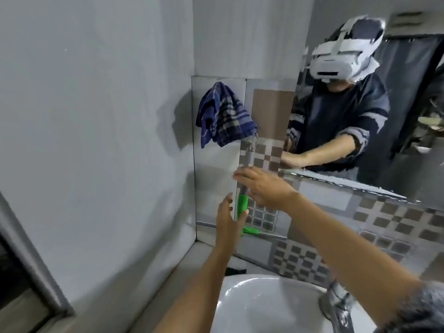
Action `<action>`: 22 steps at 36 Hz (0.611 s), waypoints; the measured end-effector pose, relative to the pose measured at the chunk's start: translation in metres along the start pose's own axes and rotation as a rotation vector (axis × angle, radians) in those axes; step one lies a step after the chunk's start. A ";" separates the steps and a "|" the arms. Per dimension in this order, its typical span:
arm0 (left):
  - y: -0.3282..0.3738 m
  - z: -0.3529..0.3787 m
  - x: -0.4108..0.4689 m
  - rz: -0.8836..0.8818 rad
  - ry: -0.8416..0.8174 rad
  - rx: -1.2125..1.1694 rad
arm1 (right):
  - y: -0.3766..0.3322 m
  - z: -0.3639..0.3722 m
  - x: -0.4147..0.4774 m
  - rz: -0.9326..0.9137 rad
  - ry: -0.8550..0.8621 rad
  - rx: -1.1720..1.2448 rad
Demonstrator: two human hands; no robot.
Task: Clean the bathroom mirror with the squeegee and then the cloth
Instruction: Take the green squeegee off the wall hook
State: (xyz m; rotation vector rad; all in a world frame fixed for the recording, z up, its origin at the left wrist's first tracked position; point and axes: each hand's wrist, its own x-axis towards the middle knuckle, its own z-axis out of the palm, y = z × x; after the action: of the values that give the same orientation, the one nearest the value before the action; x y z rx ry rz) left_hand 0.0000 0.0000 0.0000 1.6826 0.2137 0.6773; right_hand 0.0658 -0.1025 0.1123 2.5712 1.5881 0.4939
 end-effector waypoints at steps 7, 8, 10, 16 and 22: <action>-0.018 0.006 0.009 -0.095 -0.040 -0.061 | 0.016 0.015 0.011 -0.145 -0.009 -0.206; -0.018 0.007 0.010 -0.093 -0.043 -0.060 | 0.020 0.019 0.013 -0.182 0.021 -0.234; -0.021 0.008 0.011 -0.106 -0.040 -0.065 | 0.025 0.024 0.014 -0.233 0.101 -0.261; -0.018 0.004 0.011 -0.077 -0.066 -0.011 | 0.026 0.021 0.013 -0.281 0.175 -0.235; -0.011 -0.010 0.003 -0.024 -0.094 0.039 | 0.014 0.008 0.011 -0.272 0.159 -0.228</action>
State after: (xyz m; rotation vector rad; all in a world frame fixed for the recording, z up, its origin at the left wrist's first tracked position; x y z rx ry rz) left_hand -0.0004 0.0131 -0.0088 1.7417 0.1810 0.5781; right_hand 0.0849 -0.0989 0.1106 2.1571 1.7777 0.8141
